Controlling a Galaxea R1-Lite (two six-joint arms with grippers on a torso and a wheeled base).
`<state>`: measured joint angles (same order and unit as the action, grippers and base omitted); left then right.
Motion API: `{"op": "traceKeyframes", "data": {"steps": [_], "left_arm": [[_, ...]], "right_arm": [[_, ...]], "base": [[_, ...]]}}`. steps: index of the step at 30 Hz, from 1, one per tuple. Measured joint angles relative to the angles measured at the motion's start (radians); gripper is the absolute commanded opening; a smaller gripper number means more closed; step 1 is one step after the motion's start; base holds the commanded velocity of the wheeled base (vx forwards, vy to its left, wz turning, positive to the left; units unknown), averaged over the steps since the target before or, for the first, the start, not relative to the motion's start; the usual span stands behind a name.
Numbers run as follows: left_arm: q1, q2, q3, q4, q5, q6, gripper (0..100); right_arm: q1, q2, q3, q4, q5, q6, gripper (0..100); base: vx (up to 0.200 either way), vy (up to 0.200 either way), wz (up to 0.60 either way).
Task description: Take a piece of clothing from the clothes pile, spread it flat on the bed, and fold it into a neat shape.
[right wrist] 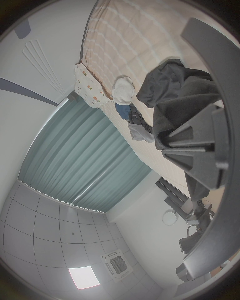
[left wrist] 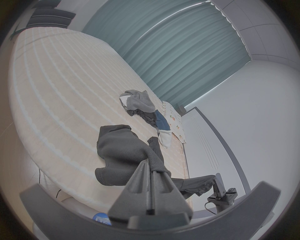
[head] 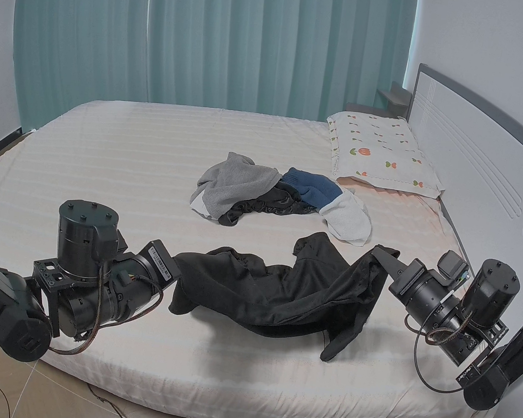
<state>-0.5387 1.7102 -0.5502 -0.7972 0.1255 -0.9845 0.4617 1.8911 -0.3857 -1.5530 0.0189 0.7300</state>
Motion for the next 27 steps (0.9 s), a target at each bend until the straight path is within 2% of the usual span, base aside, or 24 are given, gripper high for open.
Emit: {"op": "traceKeyframes", "data": {"steps": [9,15,27], "left_arm": [[0.010,-0.010,-0.003,-0.001,-0.001,0.000,0],[0.026,-0.023,-0.005,-0.021,-0.001,-0.001,0],[0.031,-0.030,0.002,-0.059,0.001,-0.001,0]], "right_arm": [[0.000,0.000,-0.011,0.000,-0.039,-0.027,0],[0.001,0.003,-0.034,0.000,-0.106,-0.050,0],[0.009,0.008,-0.053,0.000,-0.115,-0.051,0]], "base": [[0.000,0.200,0.00],[0.000,0.200,0.00],[0.000,0.200,0.00]]}}
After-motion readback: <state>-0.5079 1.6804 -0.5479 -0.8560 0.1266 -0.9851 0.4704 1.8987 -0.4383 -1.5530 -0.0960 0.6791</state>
